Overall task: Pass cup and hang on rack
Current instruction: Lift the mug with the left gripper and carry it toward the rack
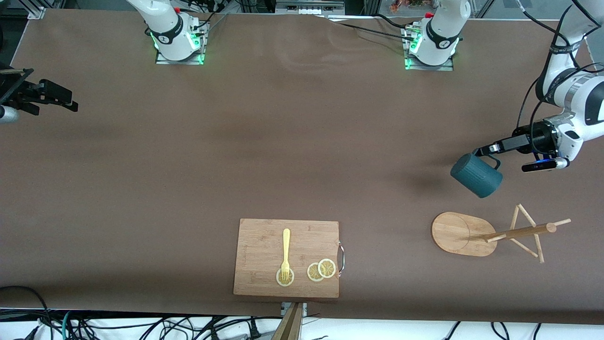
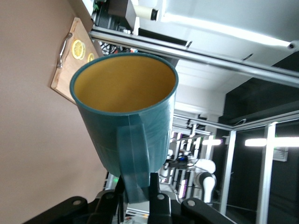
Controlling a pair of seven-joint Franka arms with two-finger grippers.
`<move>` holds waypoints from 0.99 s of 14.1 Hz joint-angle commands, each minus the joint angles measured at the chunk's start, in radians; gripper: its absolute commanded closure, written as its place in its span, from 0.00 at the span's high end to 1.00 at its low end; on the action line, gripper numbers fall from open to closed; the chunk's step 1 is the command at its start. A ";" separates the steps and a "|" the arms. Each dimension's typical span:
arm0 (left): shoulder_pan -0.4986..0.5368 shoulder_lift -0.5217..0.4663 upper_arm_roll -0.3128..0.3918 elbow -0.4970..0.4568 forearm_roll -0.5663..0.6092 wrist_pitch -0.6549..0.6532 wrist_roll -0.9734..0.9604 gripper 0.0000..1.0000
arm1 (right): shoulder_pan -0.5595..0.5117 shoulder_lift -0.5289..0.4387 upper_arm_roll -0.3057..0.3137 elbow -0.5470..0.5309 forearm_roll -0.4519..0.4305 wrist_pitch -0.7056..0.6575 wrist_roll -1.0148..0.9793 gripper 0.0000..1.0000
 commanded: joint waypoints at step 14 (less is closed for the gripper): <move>0.087 0.238 -0.027 0.261 -0.174 -0.102 -0.126 0.00 | -0.001 0.007 0.000 0.020 0.017 -0.018 0.009 1.00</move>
